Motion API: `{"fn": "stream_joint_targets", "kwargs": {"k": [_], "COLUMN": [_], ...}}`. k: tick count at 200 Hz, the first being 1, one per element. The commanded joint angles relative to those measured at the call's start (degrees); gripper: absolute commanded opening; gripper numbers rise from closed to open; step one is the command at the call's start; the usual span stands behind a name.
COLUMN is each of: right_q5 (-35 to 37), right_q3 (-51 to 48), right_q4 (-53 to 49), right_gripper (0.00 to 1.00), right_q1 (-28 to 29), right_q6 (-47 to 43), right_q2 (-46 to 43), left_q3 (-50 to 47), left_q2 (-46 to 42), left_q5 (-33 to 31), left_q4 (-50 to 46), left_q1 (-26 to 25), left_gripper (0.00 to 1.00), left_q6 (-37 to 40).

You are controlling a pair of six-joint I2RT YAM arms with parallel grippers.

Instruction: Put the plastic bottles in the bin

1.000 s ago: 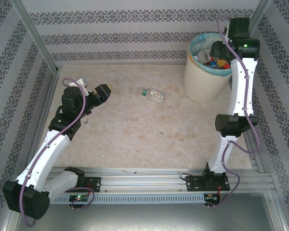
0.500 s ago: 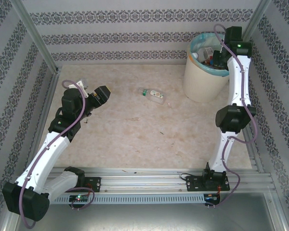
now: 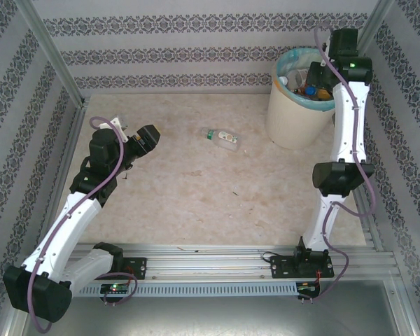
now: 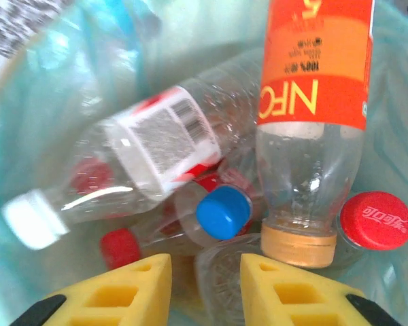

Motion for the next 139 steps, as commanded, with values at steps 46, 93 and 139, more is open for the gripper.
{"fn": "stream_joint_targets", "kwargs": {"k": [46,93,139], "right_q5": [-9.12,-10.3,-12.4], "right_q3": [-5.92,-34.38,-43.79], "right_q4": [7.87,26.64,32.94], "right_gripper": [0.41,0.56,0.67], "right_q1": [9.38,26.39,28.68], "right_q6": [-4.15,-18.58,-16.39], "right_q2": [-8.5,-16.64,-10.52], "left_q3": [-0.56,-0.21,1.38], "left_q2": [0.13,1.05,0.46], "left_q5": [-0.35,-0.66,-0.66], "left_q4": [-0.81,-4.17,-8.96], "left_q1": [-0.8,-0.77,-0.75], "left_gripper": [0.8,0.81,0.82], "left_q6": [-0.03,3.23,5.91]}}
